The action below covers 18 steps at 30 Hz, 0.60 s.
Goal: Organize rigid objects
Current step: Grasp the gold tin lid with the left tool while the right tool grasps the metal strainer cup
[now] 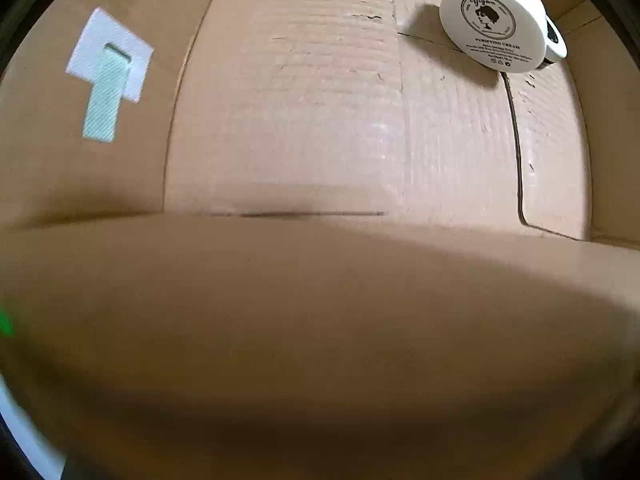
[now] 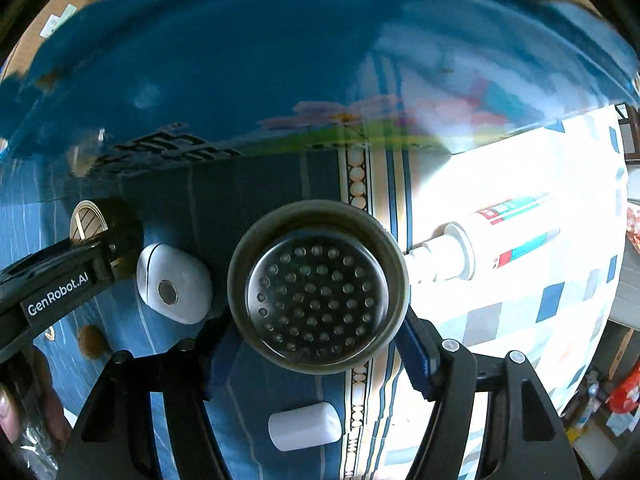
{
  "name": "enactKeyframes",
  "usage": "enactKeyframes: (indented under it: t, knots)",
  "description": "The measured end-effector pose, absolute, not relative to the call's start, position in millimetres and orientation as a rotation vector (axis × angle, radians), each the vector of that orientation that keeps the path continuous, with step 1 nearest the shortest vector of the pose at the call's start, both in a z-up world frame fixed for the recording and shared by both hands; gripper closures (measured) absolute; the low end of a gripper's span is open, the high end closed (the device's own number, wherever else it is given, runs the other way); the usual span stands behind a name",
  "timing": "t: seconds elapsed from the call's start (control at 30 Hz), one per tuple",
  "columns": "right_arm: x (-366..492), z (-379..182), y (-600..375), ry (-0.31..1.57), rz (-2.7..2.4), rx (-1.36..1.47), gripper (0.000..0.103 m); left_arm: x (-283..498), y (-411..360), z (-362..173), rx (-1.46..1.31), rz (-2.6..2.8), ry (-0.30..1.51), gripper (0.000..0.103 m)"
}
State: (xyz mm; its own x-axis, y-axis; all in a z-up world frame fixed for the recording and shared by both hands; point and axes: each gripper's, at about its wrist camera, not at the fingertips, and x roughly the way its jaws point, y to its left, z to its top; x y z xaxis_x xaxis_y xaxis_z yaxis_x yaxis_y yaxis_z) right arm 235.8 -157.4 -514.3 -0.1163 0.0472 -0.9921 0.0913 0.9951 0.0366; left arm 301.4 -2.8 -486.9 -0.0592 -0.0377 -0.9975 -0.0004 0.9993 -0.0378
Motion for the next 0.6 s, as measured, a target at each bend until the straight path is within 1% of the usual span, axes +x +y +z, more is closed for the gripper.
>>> enactKeyframes:
  t: [0.1, 0.4, 0.6]
  knots:
    - [247.8, -513.7, -158.1, 1.699, -0.021, 0.080, 0.032, 284.9, -3.7, -483.7, -0.023, -0.030, 1.631, 0.040]
    - [199.2, -515.7, -152.1, 1.761, 0.061, 0.005, 0.032, 207.1, -7.2, -477.6, 0.004, -0.022, 1.660, 0.040]
    - [170.7, -519.5, -149.5, 1.799, 0.096, -0.013, 0.032, 181.4, -6.1, -487.0, -0.066, -0.018, 1.707, 0.040]
